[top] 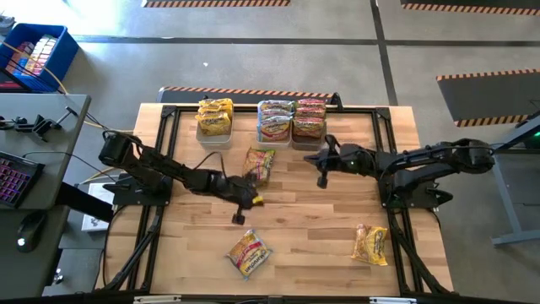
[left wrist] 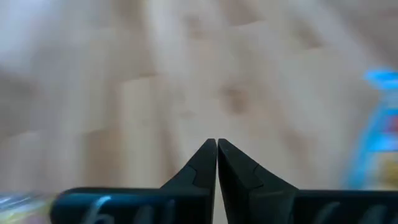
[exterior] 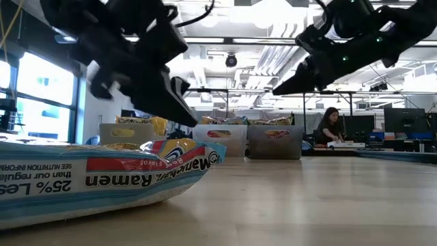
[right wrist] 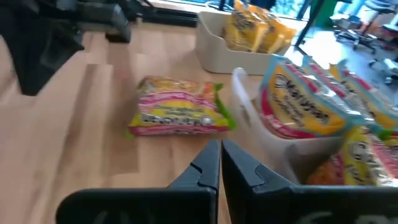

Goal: Sort Maruchan noodles
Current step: Put the lower left blue noodle pack into the transparent white bin

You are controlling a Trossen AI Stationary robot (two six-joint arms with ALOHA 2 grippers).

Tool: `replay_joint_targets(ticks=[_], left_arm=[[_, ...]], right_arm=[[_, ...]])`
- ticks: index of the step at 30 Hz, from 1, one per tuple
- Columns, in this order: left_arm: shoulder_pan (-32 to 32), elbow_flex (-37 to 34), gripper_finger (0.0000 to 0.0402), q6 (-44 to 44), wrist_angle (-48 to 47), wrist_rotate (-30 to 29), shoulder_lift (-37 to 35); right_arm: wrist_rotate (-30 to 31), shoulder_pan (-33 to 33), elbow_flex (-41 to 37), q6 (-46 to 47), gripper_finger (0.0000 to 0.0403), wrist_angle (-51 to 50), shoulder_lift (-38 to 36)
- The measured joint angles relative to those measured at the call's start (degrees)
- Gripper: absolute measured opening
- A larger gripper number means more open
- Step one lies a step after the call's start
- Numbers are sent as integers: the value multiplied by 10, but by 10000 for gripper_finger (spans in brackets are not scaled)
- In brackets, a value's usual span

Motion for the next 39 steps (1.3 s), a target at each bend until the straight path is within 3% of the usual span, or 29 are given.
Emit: replay_joint_targets(ticks=[3,8,18,26,32,39], left_arm=[[-21,23,19,-25,-34,50,7],[-58,38,48,-30,-36,78,7],[-115,68,120,-60,-37,77,7],[-132,98,152,-36,-93,19,7],[-128,126,164,-35,-92,34,54],[-128,200,168,-9,-166,50,139]], right_arm=[[0,18,0,2,0,2,0],[0,39,0,1,0,3,0],[1,59,0,12,0,4,0],[2,66,0,12,0,4,0],[2,66,0,12,0,4,0],[1,66,0,14,0,7,3]])
